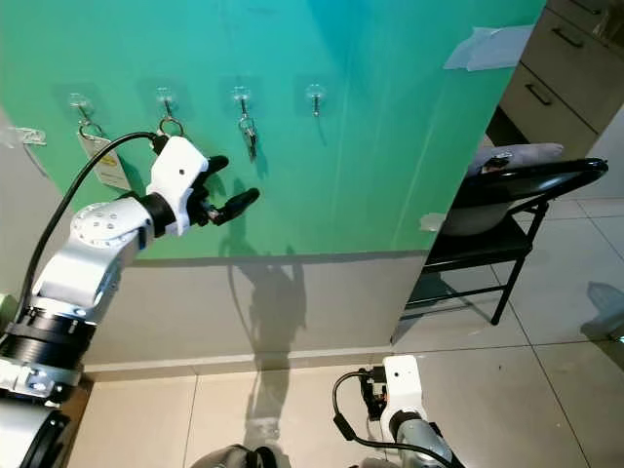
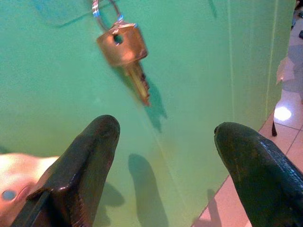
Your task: Hang keys on a hook
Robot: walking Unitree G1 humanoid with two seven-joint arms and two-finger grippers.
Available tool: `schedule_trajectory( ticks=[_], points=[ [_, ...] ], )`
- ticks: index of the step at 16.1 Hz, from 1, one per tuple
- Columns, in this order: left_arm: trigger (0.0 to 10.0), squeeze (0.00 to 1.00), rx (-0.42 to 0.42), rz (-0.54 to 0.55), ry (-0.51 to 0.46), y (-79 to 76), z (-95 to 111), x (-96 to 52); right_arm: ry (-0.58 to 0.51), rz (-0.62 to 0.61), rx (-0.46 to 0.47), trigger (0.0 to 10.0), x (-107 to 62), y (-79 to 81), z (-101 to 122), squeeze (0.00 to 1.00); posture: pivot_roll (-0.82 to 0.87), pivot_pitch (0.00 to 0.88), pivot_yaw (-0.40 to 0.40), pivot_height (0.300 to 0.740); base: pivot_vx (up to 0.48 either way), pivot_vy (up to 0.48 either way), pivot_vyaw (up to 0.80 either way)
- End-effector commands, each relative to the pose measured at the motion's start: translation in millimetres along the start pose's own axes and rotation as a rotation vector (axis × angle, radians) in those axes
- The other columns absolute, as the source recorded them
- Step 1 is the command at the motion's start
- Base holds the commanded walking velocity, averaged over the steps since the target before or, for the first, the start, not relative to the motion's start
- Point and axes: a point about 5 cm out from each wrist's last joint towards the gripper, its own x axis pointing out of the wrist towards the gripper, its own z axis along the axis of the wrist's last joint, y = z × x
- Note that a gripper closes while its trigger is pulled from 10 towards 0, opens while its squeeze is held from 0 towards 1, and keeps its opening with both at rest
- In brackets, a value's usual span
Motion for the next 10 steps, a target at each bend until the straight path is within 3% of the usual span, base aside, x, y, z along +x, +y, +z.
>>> schedule_trajectory(
  ticks=[1, 4, 5, 7, 8, 9, 10],
  points=[
    [10.0, 0.00, -0.009, 0.085, -0.010, 0.3, -2, -3.0, 0.012, 0.003, 0.003, 10.0, 0.4, 0.4, -1, 0.00, -0.11, 0.000, 0.073, 0.740, 0.000, 0.000, 0.00],
    [10.0, 0.00, -0.121, 0.249, 0.049, -18.3, -38, -19.1, 0.010, -0.005, 0.007, 10.0, 0.0, -0.6, -1, 0.00, -0.11, 0.000, 0.073, 0.740, 0.000, 0.000, 0.00],
    [10.0, 0.00, -0.140, 0.286, 0.098, -36.2, -68, -32.4, 0.006, -0.017, 0.011, 10.0, -0.2, -2.0, -1, 0.00, -0.11, 0.000, 0.067, 0.740, 0.000, 0.000, 0.00],
    [10.0, 0.00, -0.146, 0.311, 0.141, -47.9, -89, -42.0, 0.003, -0.032, 0.018, 10.0, -0.5, -3.3, -1, 0.00, -0.11, 0.000, 0.064, 0.740, 0.000, 0.000, 0.00],
    [10.0, 0.00, -0.130, 0.388, 0.220, -67.3, -122, -60.8, -0.017, -0.069, 0.044, 10.0, -1.3, -6.1, 0, 0.00, -0.11, 0.000, 0.061, 0.740, 0.000, 0.000, 0.00],
    [10.0, 0.00, -0.098, 0.391, 0.207, -77.8, -127, -68.8, -0.029, -0.085, 0.070, 10.0, -1.8, -7.2, 1, 0.00, -0.12, 0.000, 0.060, 0.740, 0.000, 0.000, 0.00],
    [10.0, 0.00, -0.106, 0.376, 0.190, -98.8, -130, -81.3, -0.049, -0.108, 0.127, 10.0, -2.8, -9.0, 1, 0.00, -0.13, 0.000, 0.053, 0.740, 0.000, 0.000, 0.00]
  ],
)
